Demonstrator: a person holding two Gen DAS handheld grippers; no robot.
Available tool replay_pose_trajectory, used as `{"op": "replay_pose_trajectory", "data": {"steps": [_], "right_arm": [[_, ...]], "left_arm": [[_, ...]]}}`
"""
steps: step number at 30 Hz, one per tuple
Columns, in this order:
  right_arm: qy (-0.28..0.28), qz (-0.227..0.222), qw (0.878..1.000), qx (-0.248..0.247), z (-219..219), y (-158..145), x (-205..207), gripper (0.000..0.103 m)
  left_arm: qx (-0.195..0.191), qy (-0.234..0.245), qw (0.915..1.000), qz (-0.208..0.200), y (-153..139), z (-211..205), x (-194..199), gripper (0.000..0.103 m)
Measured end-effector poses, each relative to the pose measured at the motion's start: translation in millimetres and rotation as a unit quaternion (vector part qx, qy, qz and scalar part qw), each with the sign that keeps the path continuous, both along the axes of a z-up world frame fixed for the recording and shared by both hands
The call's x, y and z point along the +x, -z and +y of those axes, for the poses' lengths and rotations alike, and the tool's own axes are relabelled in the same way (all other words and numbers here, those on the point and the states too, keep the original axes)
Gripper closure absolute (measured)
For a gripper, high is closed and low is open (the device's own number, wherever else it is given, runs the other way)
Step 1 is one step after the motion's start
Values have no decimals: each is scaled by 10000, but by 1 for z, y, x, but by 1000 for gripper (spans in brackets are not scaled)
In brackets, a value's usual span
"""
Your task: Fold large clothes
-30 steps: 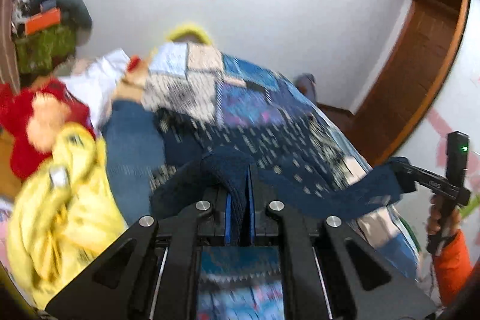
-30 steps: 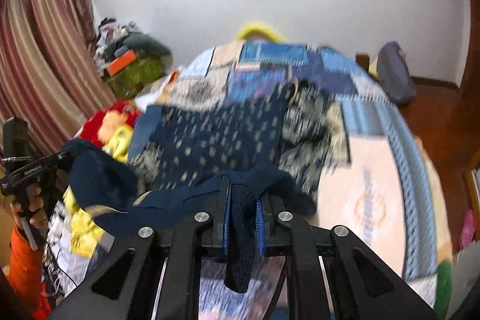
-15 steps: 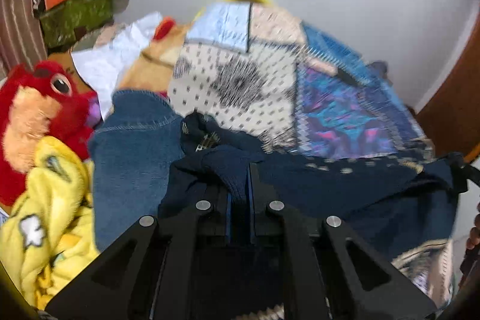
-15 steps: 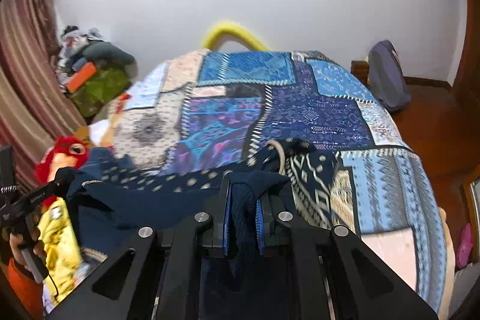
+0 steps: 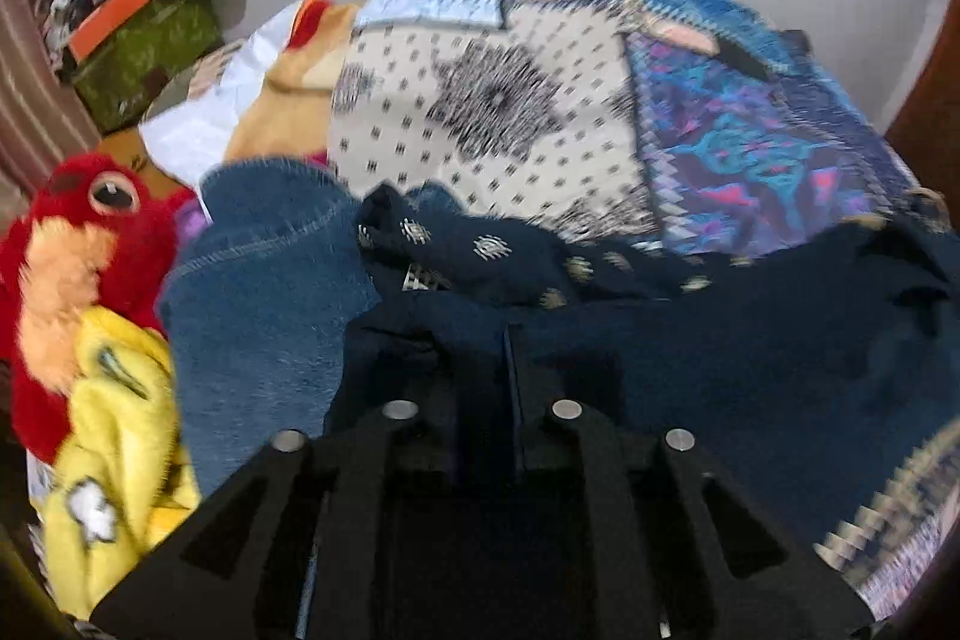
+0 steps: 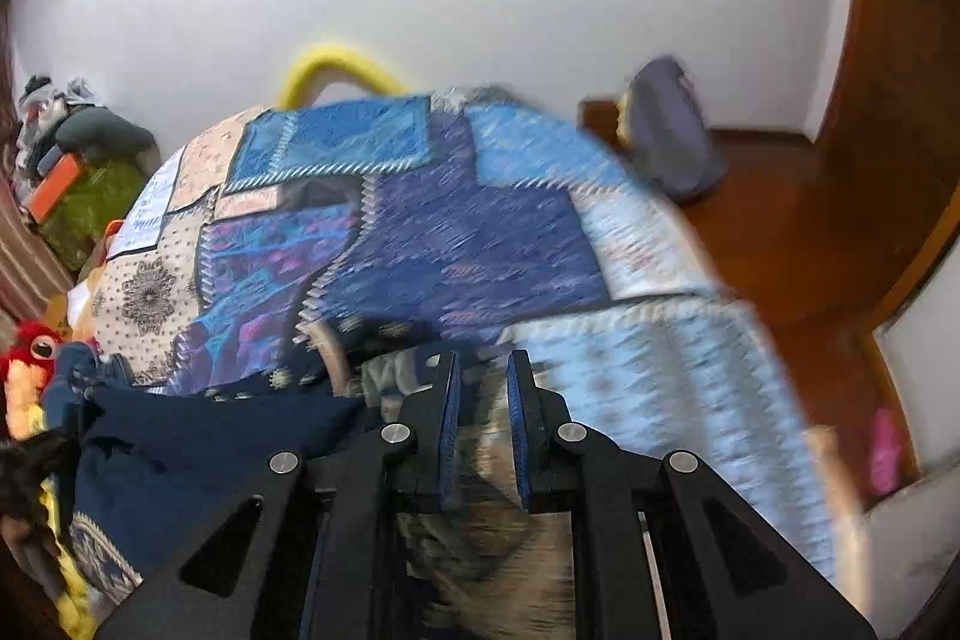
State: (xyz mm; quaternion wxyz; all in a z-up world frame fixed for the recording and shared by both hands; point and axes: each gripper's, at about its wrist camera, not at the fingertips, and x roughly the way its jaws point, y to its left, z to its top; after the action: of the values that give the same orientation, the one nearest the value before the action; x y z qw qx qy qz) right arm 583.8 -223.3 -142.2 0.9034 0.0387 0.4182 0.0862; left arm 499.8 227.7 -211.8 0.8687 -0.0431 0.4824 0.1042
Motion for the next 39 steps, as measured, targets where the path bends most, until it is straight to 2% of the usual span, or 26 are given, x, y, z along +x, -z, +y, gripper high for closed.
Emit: {"op": "replay_pose_trajectory", "data": {"steps": [1,3,5,7,9,12,14,17,20,22,25,28,31,35,39], "right_arm": [[-119,-19,9999,82,-4,-7,-6,92],[-373,-216,9991,-64,-3,-24,-25,92],[-633,-300,9974,-181,7,-34,-42,92],[-987,-305,9945,-151,21,-41,-60,92],[-1259,-341,9914,-134,36,-43,-76,92],[-1587,-284,9869,-101,63,-37,-92,92],[-1782,-122,9839,-37,81,-27,-94,92],[-1982,111,9799,-190,109,-3,-88,92],[-1991,285,9787,-420,128,23,-72,92],[-1892,310,9799,-549,134,35,-53,92],[-1598,265,9847,-639,134,40,-23,92],[-1108,263,9911,-690,123,39,9,92],[-929,309,9934,-601,121,31,22,92],[-1347,-30,9892,-570,136,7,-3,92],[-1961,-261,9784,-598,163,-8,-46,92]], "left_arm": [[65,102,9998,-128,-15,-3,-7,86],[168,217,9990,-353,-39,-7,-17,72],[324,141,9971,-676,-63,-11,-32,37],[410,52,9944,-972,-79,-13,-45,31],[349,169,9945,-972,-85,-18,-52,30],[158,431,9963,-731,-75,-30,-57,30],[81,660,9964,-530,-56,-41,-56,30],[159,839,9961,-221,-24,-55,-48,30],[304,706,9970,112,10,-58,-27,30],[274,585,9979,56,15,-53,-15,30],[452,163,9986,-242,7,-36,10,30],[688,-230,9969,-292,0,-16,30,30],[756,-431,9957,-321,-10,-1,35,30],[505,-241,9969,-546,-30,-6,13,30],[432,278,9965,-661,-44,-35,-13,30]]}}
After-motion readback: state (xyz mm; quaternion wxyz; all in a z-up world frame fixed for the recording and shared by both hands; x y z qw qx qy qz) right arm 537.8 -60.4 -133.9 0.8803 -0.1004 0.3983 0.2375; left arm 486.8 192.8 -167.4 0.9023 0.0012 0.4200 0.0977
